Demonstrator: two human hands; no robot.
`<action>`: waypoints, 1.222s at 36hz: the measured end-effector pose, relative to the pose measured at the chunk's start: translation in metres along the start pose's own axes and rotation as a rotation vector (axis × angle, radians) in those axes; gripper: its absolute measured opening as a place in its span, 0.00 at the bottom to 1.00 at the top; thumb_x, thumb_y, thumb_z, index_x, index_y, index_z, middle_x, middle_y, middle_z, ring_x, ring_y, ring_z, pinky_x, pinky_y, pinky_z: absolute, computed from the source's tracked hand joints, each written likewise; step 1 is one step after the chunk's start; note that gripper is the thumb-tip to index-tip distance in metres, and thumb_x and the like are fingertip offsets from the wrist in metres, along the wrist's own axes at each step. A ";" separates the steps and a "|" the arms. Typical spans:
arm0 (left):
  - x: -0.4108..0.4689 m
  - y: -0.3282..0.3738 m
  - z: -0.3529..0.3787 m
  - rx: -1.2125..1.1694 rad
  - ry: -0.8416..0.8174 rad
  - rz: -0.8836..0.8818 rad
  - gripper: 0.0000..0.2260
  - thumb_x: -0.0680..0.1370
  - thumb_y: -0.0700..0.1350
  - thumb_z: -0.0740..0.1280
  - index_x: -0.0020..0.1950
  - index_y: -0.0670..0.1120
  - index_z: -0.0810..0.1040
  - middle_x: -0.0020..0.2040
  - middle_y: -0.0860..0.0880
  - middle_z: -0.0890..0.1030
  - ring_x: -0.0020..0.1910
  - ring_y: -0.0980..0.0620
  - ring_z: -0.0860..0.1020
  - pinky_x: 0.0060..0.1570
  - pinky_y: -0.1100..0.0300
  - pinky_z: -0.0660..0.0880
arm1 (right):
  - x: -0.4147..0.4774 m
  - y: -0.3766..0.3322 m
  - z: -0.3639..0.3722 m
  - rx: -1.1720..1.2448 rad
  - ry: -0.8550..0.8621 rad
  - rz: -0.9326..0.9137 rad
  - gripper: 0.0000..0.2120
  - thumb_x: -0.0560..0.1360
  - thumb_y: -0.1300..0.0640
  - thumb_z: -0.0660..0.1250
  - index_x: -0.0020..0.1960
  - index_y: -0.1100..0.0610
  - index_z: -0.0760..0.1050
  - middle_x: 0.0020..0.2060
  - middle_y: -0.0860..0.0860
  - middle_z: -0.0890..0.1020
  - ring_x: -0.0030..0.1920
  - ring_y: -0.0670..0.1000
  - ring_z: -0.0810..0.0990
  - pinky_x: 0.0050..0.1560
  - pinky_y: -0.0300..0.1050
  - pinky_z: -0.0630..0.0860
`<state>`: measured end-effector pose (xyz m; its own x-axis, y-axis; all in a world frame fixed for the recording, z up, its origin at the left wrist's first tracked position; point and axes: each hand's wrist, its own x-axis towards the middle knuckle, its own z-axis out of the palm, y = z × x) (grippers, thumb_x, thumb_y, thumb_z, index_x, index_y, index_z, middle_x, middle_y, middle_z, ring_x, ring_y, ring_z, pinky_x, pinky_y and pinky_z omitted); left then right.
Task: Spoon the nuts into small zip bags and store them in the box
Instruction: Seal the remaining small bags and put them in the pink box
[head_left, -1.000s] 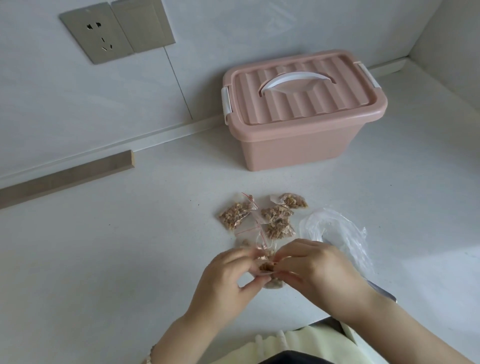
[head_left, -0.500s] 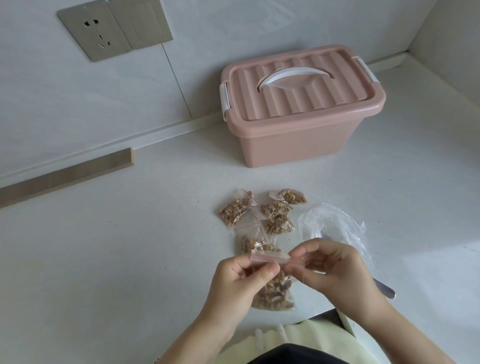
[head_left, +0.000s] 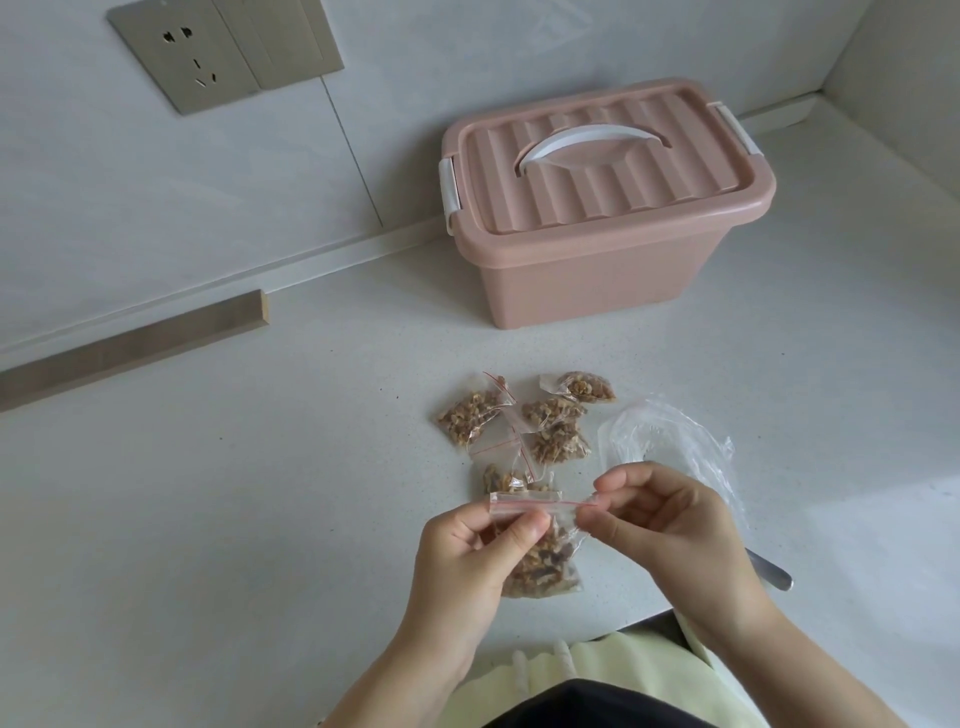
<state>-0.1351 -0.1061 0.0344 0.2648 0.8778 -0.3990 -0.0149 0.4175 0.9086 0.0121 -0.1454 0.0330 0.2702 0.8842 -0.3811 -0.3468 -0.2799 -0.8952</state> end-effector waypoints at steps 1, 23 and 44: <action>0.000 0.000 0.000 0.002 0.002 0.004 0.06 0.63 0.43 0.71 0.38 0.49 0.86 0.38 0.47 0.85 0.39 0.55 0.82 0.39 0.66 0.76 | 0.000 0.000 0.000 -0.010 -0.001 -0.003 0.09 0.57 0.63 0.75 0.35 0.57 0.79 0.30 0.55 0.82 0.32 0.50 0.81 0.37 0.36 0.79; -0.004 0.001 0.004 0.131 -0.053 0.047 0.10 0.69 0.37 0.72 0.36 0.52 0.85 0.39 0.50 0.85 0.41 0.56 0.83 0.38 0.69 0.75 | -0.004 -0.004 0.002 -0.165 -0.041 -0.038 0.13 0.64 0.71 0.73 0.44 0.60 0.76 0.31 0.54 0.83 0.31 0.47 0.81 0.35 0.35 0.77; -0.002 0.002 0.004 0.107 -0.043 0.022 0.04 0.65 0.40 0.71 0.36 0.46 0.84 0.36 0.46 0.84 0.35 0.55 0.82 0.34 0.68 0.76 | -0.004 0.001 0.002 -0.307 -0.051 -0.192 0.11 0.63 0.72 0.74 0.37 0.59 0.77 0.35 0.54 0.83 0.35 0.49 0.82 0.42 0.37 0.78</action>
<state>-0.1319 -0.1076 0.0373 0.3063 0.8750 -0.3749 0.0810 0.3684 0.9261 0.0086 -0.1484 0.0341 0.2561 0.9469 -0.1945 -0.0060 -0.1997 -0.9798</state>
